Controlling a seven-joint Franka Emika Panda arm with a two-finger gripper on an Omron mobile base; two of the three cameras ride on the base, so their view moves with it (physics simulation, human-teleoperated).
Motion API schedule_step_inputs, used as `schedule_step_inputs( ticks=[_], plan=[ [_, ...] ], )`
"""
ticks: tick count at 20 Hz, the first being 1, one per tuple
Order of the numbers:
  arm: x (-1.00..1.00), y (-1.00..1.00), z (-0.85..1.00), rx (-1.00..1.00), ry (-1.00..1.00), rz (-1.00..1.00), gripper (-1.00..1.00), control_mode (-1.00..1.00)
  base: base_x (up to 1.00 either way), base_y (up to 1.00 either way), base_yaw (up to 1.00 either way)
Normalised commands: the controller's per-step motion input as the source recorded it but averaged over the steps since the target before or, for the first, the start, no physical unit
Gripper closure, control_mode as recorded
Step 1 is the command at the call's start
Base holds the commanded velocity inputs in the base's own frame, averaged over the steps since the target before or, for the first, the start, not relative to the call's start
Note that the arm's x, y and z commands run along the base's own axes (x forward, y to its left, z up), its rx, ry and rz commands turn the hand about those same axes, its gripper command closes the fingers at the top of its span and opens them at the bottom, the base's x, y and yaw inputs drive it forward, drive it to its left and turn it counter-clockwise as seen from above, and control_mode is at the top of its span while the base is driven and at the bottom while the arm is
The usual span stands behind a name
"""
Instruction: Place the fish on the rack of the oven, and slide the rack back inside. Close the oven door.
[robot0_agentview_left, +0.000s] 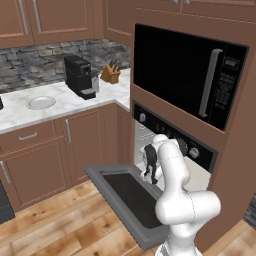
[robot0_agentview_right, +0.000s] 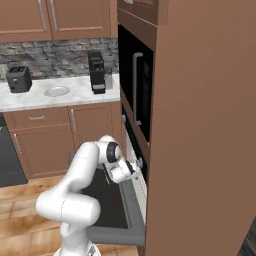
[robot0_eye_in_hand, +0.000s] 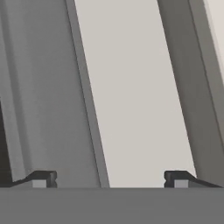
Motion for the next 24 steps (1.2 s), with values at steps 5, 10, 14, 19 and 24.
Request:
schedule_step_inputs(
  ticks=[5, 10, 14, 19, 24],
  plan=[
    [-0.09, 0.33, 0.41, 0.00, 0.16, 0.01, -1.00, -1.00, 0.00, 0.00, 0.00],
    [-0.62, 0.69, 0.30, -0.01, -0.06, 0.04, -1.00, -1.00, 0.00, 0.00, 0.00],
    [-1.00, 0.91, 0.00, -0.08, -0.43, 0.01, -1.00, -1.00, 0.00, 0.00, 0.00],
    [-1.00, 0.80, 0.31, -0.05, -0.44, 0.00, -1.00, -1.00, 0.00, 0.00, 0.00],
    [-1.00, 0.52, 0.76, -0.01, -0.46, 0.00, -1.00, -1.00, 0.00, 0.00, 0.00]
  ],
)
